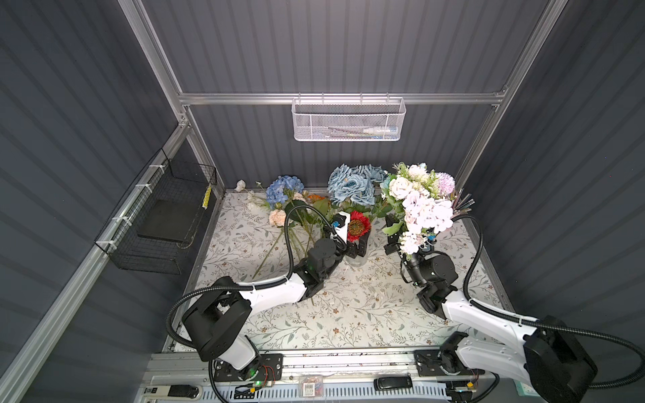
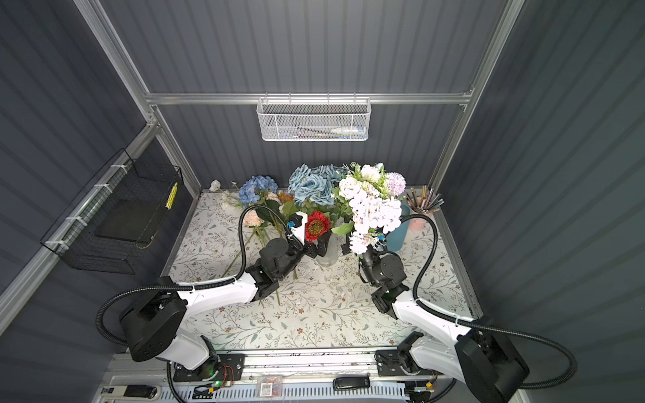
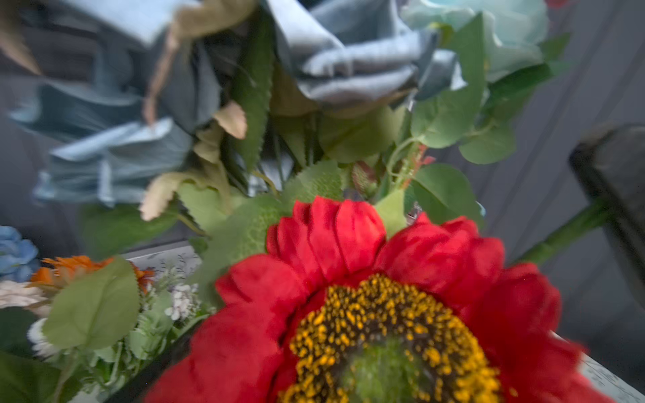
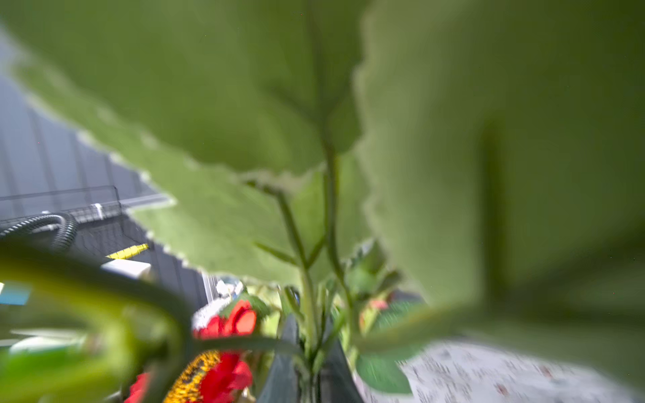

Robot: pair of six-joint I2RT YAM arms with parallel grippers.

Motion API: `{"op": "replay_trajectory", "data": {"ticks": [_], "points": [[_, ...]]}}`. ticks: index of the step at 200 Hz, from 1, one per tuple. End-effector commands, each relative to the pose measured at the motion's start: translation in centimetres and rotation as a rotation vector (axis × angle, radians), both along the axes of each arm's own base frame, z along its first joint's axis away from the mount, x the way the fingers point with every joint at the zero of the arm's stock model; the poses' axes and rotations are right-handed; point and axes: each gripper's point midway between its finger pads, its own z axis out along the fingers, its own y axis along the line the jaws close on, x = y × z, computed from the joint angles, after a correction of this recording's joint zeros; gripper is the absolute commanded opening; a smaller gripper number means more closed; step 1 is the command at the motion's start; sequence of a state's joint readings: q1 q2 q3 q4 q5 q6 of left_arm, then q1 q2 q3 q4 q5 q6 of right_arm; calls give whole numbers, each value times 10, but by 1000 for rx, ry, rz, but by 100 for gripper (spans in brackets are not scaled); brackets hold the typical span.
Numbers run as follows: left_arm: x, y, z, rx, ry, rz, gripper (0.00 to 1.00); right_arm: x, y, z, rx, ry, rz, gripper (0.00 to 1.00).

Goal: Arrange flowers in a vase
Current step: Gather the flowers for the vase, then place the flowers into the vase.

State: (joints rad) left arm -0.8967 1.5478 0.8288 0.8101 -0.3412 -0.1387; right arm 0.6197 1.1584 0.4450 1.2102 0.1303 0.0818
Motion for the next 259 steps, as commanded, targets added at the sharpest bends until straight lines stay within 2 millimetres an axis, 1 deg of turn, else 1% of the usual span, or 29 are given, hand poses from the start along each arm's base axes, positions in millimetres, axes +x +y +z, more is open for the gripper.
{"op": "replay_trajectory", "data": {"ticks": [1, 48, 81, 98, 124, 176, 221, 248, 259], "points": [[16, 20, 15, 18, -66, 138, 100, -17, 2, 36, 64, -167, 52, 0], [20, 38, 21, 33, -89, 212, 100, -7, 16, 30, 66, -155, 95, 0], [19, 39, 20, 34, -88, 207, 100, 2, 24, 24, 56, -139, 107, 0], [20, 39, 18, 37, -86, 208, 100, 8, 28, 16, 42, -127, 102, 0], [20, 39, 18, 38, -85, 203, 100, 18, 32, -2, 6, -86, 82, 0], [20, 40, 17, 45, -83, 204, 100, 34, 40, -48, -63, 20, 66, 0], [20, 40, 17, 49, -85, 205, 100, 40, 47, -81, -97, 106, 79, 0], [20, 40, 17, 51, -85, 202, 100, 40, 51, -95, -114, 144, 89, 0], [20, 40, 18, 51, -85, 202, 100, 40, 52, -100, -124, 159, 91, 6]]}}
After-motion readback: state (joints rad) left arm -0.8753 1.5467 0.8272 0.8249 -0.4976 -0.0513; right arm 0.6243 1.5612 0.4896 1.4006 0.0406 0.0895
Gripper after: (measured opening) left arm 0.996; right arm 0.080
